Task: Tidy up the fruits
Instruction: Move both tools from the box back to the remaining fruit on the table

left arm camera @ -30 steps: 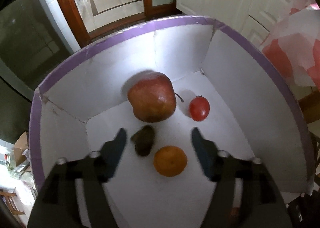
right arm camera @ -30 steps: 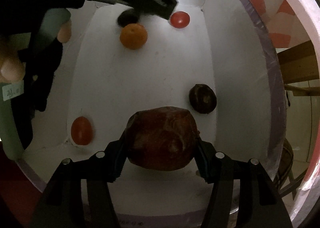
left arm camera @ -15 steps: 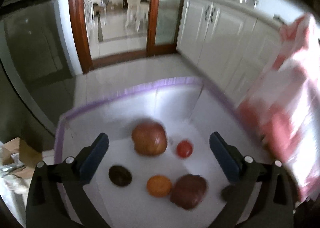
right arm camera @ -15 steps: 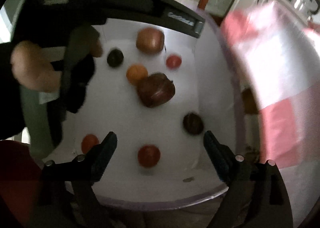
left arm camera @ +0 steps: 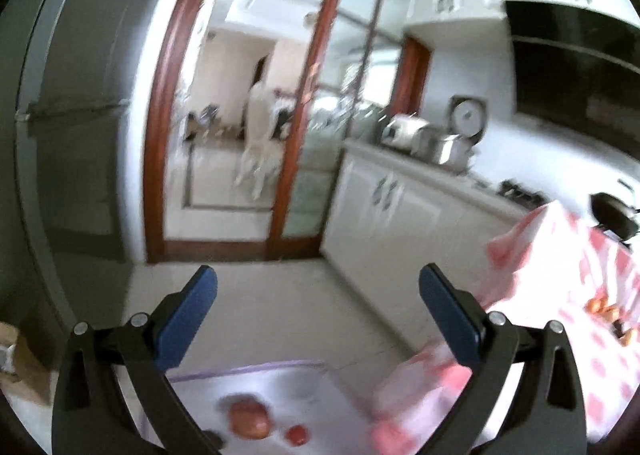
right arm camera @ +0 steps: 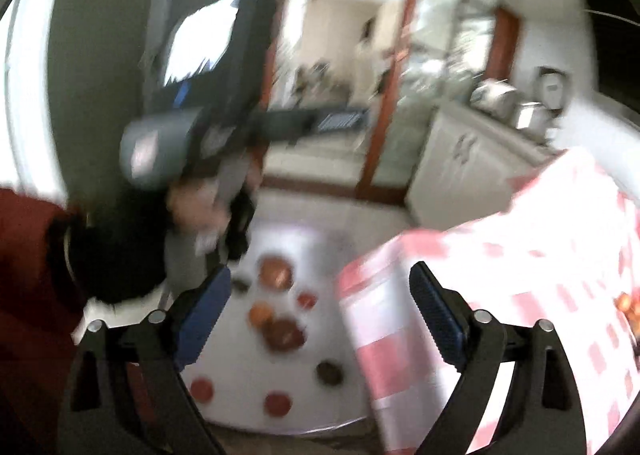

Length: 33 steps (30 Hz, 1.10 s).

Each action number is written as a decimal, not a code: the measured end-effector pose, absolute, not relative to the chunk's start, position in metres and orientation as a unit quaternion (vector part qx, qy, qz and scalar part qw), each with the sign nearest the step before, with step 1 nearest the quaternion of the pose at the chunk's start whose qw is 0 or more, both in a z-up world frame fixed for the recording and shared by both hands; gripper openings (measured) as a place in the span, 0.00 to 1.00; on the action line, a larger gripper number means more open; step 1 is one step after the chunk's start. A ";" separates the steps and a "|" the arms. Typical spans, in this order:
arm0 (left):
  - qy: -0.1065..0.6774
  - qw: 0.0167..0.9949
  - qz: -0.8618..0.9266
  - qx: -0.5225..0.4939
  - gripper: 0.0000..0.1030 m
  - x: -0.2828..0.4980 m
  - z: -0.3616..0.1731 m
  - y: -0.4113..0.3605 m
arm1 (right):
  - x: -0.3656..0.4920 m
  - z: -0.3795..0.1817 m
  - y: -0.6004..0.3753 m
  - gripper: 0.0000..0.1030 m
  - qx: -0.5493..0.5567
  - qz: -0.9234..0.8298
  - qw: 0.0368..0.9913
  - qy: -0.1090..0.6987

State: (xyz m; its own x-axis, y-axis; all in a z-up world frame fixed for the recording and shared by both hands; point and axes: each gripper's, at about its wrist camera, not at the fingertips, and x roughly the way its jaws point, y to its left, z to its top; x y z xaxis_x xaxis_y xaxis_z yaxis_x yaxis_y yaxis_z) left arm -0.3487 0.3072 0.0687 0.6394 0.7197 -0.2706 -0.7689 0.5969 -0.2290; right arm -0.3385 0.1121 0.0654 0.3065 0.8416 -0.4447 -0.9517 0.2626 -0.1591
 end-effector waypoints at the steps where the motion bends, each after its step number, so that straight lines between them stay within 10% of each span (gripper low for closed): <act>1: 0.067 0.897 0.408 -0.159 0.98 -0.343 0.075 0.298 | -0.333 0.078 0.101 0.85 -0.188 0.561 0.797 0.124; 14: 0.079 0.970 0.201 -0.110 0.98 -0.167 0.121 0.150 | -0.190 0.120 -0.047 0.85 -0.108 0.337 0.932 0.083; 33: 0.209 0.951 0.123 -0.192 0.98 0.099 0.055 0.017 | 0.008 0.056 -0.214 0.86 0.107 0.102 0.971 0.189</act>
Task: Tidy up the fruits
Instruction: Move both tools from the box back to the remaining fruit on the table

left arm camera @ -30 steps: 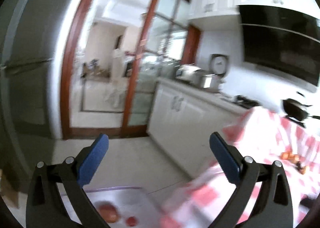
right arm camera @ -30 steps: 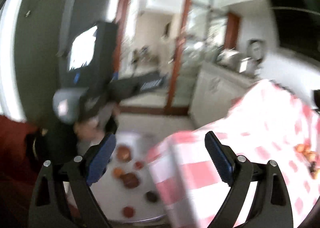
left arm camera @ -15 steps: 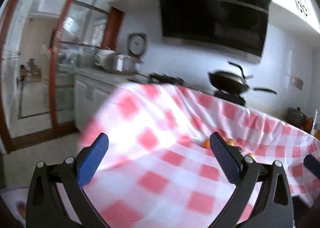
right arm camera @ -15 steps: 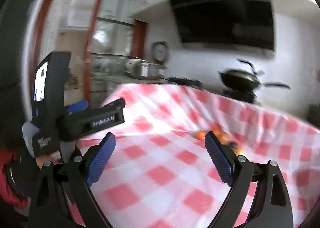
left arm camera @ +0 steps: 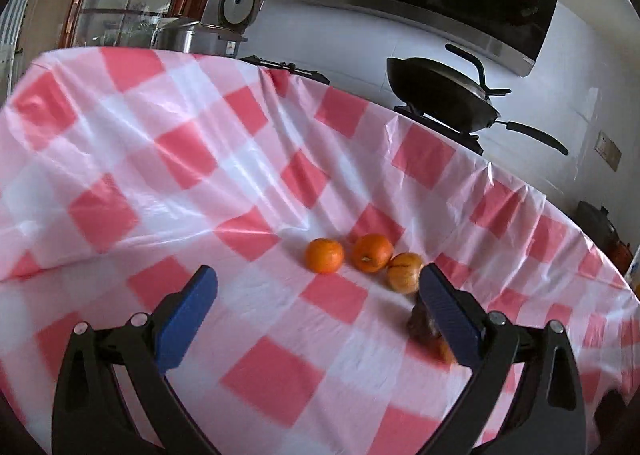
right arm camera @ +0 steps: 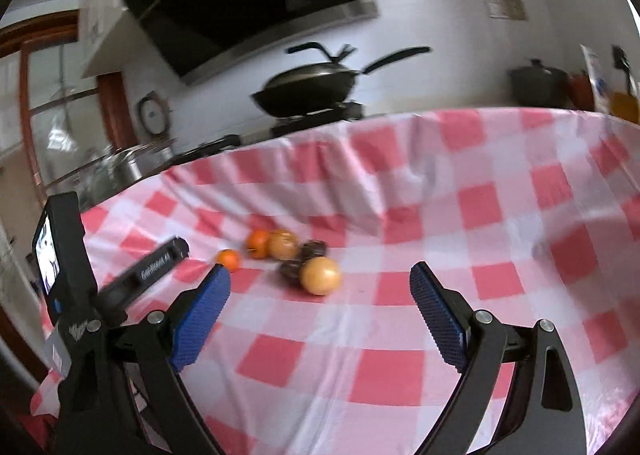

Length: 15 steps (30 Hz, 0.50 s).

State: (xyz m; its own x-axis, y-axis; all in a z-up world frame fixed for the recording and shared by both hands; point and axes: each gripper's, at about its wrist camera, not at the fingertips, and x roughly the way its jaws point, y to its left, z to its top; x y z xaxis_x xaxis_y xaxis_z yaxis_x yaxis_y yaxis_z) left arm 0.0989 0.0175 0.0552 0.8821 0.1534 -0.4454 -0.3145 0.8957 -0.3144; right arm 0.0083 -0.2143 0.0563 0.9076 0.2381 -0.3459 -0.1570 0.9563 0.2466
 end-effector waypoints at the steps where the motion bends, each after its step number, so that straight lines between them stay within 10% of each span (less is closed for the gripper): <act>1: 0.206 0.951 0.120 -0.198 0.98 0.106 0.054 0.015 | 0.009 0.054 -0.217 0.86 0.114 0.102 0.971 0.184; 15: 0.230 0.921 0.049 -0.309 0.98 0.133 0.032 0.045 | 0.022 0.024 -0.217 0.86 0.148 0.119 0.950 0.247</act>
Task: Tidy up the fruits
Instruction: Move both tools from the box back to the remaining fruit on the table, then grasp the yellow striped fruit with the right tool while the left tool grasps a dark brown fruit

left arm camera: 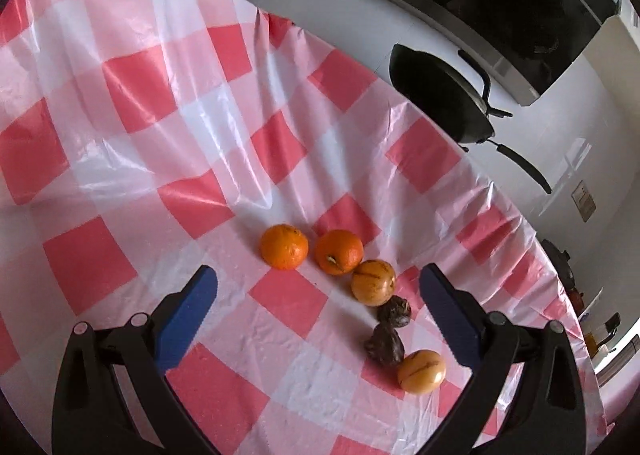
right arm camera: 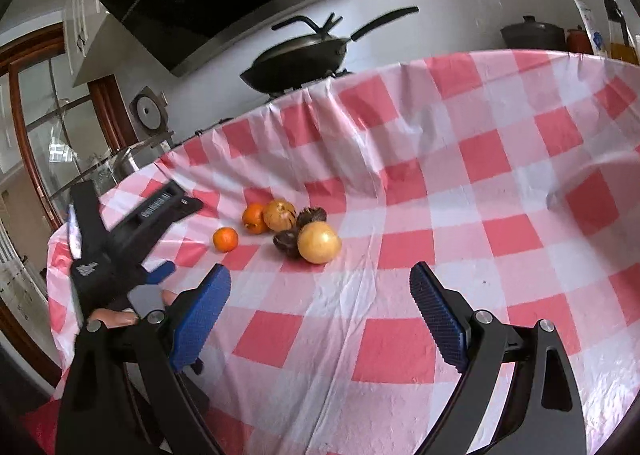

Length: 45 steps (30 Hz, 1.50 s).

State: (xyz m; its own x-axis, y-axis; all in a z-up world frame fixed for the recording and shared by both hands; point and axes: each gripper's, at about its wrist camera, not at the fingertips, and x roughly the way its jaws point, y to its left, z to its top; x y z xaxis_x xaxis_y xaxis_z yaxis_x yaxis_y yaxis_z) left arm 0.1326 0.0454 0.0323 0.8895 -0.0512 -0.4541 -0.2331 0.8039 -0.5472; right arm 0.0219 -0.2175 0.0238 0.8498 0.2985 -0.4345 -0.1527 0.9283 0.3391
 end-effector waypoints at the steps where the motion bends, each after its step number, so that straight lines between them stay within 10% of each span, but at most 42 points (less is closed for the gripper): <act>1: 0.233 0.922 0.051 -0.304 0.98 0.134 0.033 0.045 | 0.024 0.022 -0.219 0.86 0.154 0.117 0.948 0.252; 19: 0.296 0.900 0.099 -0.304 0.98 0.150 0.017 0.064 | 0.147 0.000 -0.156 0.85 0.023 0.108 0.911 0.398; 29: 0.298 0.899 0.097 -0.307 0.98 0.152 0.016 0.065 | 0.184 -0.018 -0.142 0.62 -0.053 0.114 0.892 0.435; 32: 0.300 0.901 0.092 -0.300 0.98 0.153 0.016 0.062 | 0.176 -0.016 -0.139 0.42 -0.056 0.127 0.896 0.422; 45: 0.338 0.915 -0.033 -0.218 0.98 0.161 0.021 0.008 | 0.135 -0.014 -0.263 0.42 0.284 0.064 0.897 0.334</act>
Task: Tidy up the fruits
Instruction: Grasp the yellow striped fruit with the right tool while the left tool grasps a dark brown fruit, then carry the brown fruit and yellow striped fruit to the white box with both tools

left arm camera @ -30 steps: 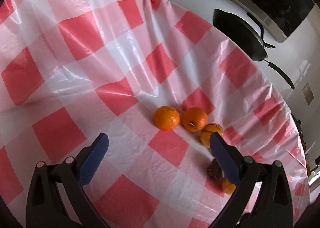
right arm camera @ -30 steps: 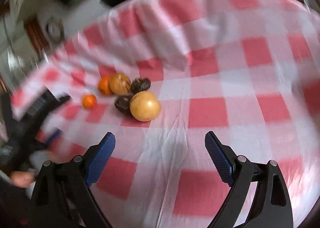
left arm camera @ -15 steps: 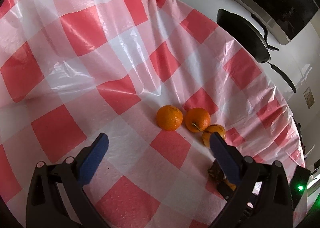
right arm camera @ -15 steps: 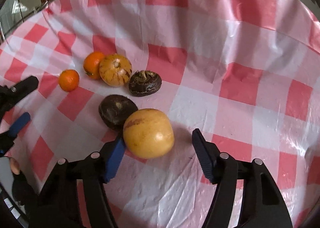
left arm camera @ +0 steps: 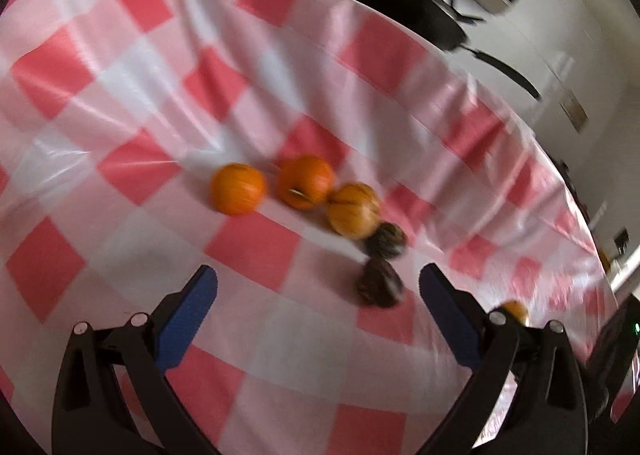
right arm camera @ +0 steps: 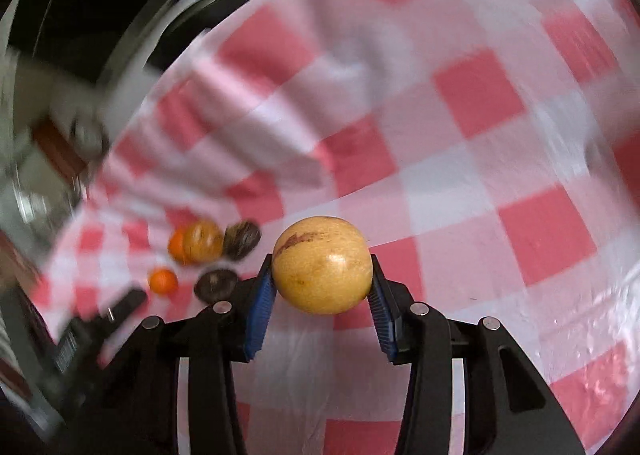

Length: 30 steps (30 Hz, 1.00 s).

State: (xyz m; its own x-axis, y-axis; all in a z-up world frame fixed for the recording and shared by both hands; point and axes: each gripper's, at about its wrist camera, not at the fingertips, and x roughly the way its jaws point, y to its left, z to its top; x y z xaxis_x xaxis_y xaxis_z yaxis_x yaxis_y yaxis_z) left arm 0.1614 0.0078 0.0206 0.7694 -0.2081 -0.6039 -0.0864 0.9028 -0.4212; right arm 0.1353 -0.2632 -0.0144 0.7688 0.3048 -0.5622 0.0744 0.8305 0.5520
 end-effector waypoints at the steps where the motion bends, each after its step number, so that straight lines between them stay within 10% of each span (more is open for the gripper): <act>1: 0.341 0.916 -0.036 -0.210 0.98 0.162 0.020 0.003 | 0.134 -0.014 -0.267 0.42 0.293 0.063 0.896 0.328; 13: 0.385 0.916 -0.055 -0.097 0.96 0.197 0.017 -0.066 | 0.142 -0.012 -0.275 0.43 0.324 0.042 0.895 0.305; 23: 0.429 0.901 -0.042 -0.037 0.40 0.219 0.005 -0.078 | 0.144 -0.011 -0.269 0.43 0.301 0.046 0.902 0.307; 30: 0.389 0.917 -0.061 -0.063 0.39 0.203 0.011 -0.068 | 0.144 -0.010 -0.264 0.43 0.286 0.051 0.906 0.306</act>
